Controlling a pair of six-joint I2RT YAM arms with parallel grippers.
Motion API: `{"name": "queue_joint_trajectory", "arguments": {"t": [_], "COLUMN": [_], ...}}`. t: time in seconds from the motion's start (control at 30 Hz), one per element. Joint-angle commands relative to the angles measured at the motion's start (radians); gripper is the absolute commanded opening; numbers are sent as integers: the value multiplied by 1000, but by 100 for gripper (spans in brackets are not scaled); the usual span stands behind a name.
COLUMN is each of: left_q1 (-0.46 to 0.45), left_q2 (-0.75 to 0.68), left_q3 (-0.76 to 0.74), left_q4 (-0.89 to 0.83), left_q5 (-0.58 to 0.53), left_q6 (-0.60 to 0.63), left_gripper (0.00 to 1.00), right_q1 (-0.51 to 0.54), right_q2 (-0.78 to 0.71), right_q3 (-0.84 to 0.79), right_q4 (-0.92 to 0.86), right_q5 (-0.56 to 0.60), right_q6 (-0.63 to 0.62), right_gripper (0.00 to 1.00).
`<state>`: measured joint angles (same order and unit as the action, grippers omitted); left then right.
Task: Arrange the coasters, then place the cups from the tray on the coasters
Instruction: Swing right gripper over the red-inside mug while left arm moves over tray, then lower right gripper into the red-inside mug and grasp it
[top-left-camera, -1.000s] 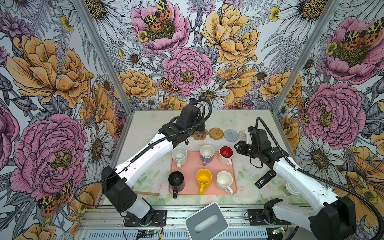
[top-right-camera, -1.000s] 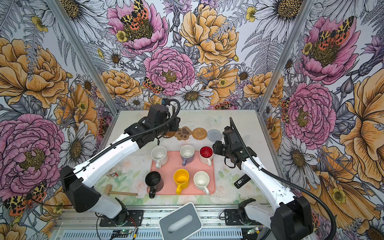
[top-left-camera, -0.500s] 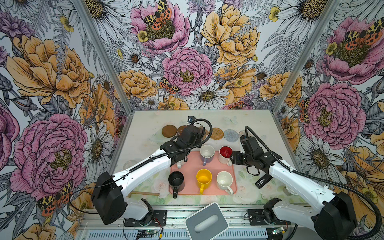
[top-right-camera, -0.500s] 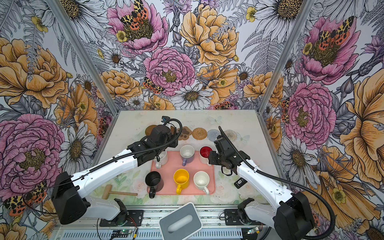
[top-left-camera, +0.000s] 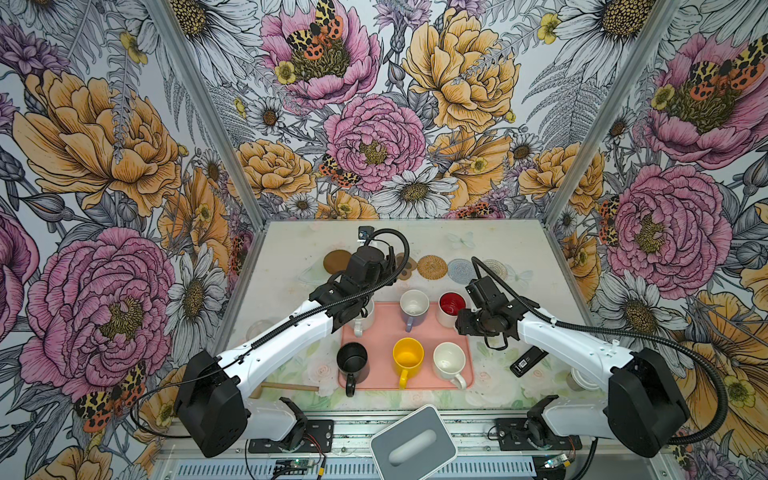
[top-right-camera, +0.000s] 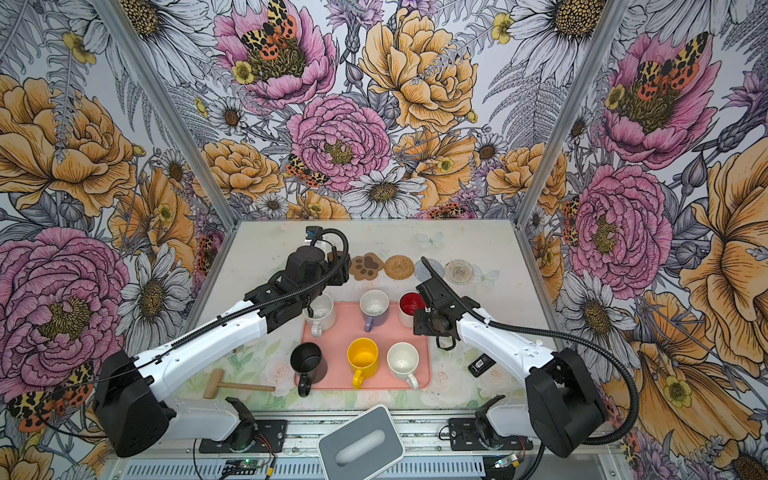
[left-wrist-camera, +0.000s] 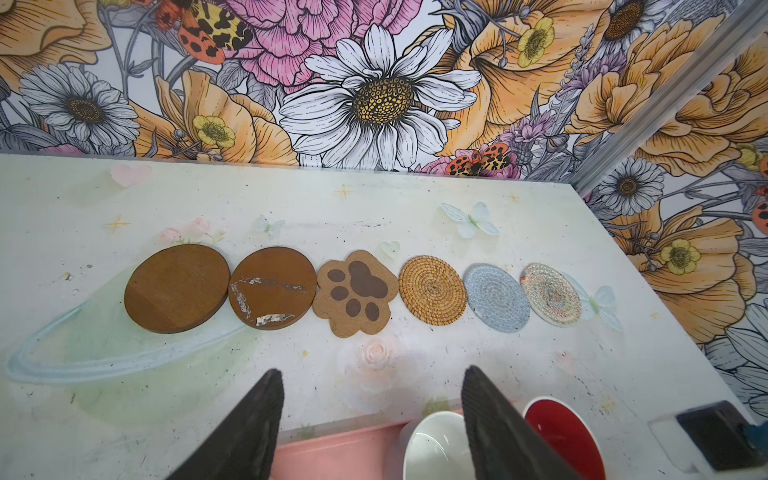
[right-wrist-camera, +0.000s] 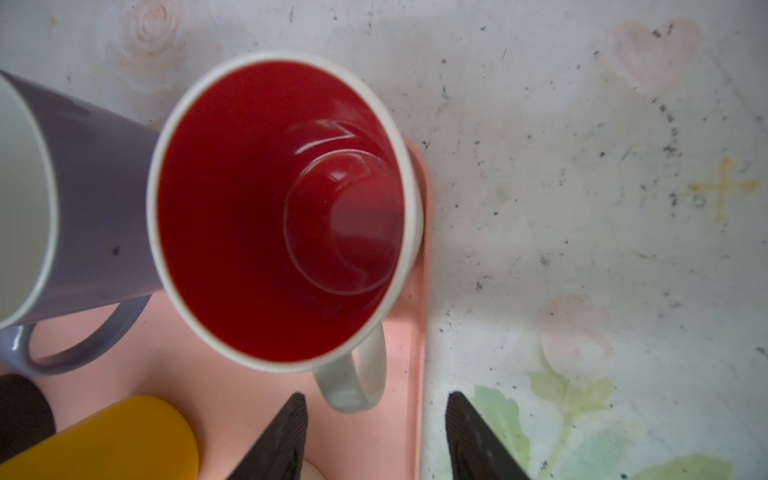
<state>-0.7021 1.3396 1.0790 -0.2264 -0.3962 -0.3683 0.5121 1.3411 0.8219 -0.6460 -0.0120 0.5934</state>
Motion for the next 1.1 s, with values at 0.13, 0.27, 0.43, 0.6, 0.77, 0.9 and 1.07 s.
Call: {"name": "queue_joint_trajectory", "arguments": {"t": [0.13,0.27,0.43,0.6,0.77,0.9,1.07], "left_q1": [10,16,19,23,25,27,29], "left_q2": [4,7,16,29,38,44,49], "left_q3": [-14,-14,-11,-4,-1,0,2], "left_q4": [36,36,39,36,36,36,34], "left_q5": [17,17,26,31,34,36,37], "left_q6": [-30,-34,-37,-37,-36,-38,-40], "left_gripper": [70,70,70,70,70,70,70], "right_q1": [7,7,7,9,14,20,26], "right_q2": [70,99,142,189,214,230,252], "right_q3": [48,68,99,121,138,148,157], "right_q4": [52,68,66,65,66,65,66], "right_q5": [49,48,32,23,34,47,51], "right_q6": [-13,-28,-68,-83,-84,-87,-90], "right_gripper": [53,50,46,42,39,37,25]}}
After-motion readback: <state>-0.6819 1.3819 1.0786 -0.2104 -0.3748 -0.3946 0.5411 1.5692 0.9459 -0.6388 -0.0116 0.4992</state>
